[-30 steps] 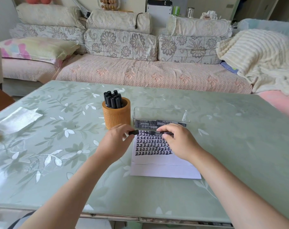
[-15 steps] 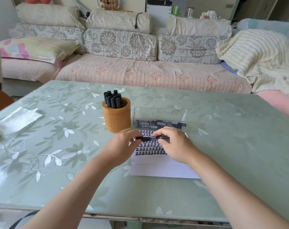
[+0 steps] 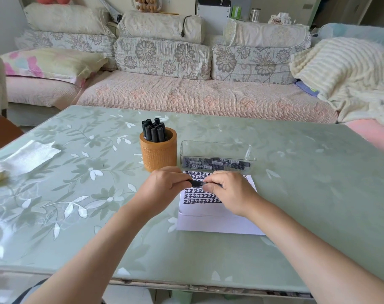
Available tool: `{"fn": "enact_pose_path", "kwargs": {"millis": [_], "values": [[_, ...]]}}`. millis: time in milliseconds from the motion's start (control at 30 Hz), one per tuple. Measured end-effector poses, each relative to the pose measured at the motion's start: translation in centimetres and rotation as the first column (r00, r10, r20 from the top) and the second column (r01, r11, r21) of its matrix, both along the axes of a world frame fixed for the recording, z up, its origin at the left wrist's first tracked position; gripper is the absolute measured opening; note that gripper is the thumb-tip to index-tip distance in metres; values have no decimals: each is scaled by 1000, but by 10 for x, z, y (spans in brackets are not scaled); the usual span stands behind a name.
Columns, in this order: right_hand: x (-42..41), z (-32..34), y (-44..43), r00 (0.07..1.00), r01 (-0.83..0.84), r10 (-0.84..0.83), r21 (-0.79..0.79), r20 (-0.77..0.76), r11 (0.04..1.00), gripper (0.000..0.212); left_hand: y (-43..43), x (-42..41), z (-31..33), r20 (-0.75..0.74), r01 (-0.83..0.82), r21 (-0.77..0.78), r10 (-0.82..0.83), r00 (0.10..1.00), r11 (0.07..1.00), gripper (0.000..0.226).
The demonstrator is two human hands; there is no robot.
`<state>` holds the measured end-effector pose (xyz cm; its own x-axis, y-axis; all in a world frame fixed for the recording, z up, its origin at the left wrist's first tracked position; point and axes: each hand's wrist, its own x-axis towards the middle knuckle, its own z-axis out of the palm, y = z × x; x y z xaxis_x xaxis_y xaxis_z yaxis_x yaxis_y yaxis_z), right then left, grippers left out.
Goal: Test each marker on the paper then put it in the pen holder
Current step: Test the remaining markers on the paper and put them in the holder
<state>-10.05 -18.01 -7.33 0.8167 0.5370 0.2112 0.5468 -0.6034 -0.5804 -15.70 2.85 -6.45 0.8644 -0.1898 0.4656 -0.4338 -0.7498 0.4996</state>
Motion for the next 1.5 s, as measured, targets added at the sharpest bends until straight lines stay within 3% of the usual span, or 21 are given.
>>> {"fn": "enact_pose_path", "kwargs": {"millis": [300, 433, 533, 633, 833, 1000, 1133, 1233, 1367, 1433, 1500], "values": [[0, 13, 29, 999, -27, 26, -27, -45, 999, 25, 14, 14, 2, 13, -56, -6, 56, 998, 998, 18], [6, 26, 39, 998, 64, -65, 79, 16, 995, 21, 29, 27, 19, 164, -166, -192, 198, 966, 967, 24], [17, 44, 47, 990, 123, -136, 261, 32, 957, 9, 45, 42, 31, 246, -303, -313, 385, 890, 900, 29], [38, 60, 62, 978, 192, -207, 435, -11, 880, 6, 60, 59, 35, 168, -390, -367, 472, 865, 845, 37], [81, 82, 101, 973, 226, -209, 576, -96, 786, 4, 74, 88, 31, -168, -373, -397, 333, 928, 839, 79], [98, 73, 125, 974, 223, -185, 453, -127, 863, 9, 82, 94, 24, -267, -365, -346, 282, 921, 864, 84], [97, 66, 131, 979, 204, -192, 252, -72, 946, 5, 85, 95, 22, -163, -350, -285, 315, 935, 892, 71], [98, 63, 135, 968, 243, -234, 92, -95, 966, 9, 82, 97, 20, -134, -283, -344, 251, 959, 895, 65], [98, 65, 133, 977, 198, -198, -10, -84, 980, 18, 76, 100, 25, -77, -217, -409, 204, 976, 886, 59], [97, 68, 128, 991, 116, -119, -52, -55, 992, 25, 73, 102, 30, 6, -176, -360, 191, 982, 916, 59], [97, 68, 122, 997, 54, -54, -3, -54, 999, 23, 71, 105, 32, 115, -174, -218, 202, 973, 960, 54]]}}
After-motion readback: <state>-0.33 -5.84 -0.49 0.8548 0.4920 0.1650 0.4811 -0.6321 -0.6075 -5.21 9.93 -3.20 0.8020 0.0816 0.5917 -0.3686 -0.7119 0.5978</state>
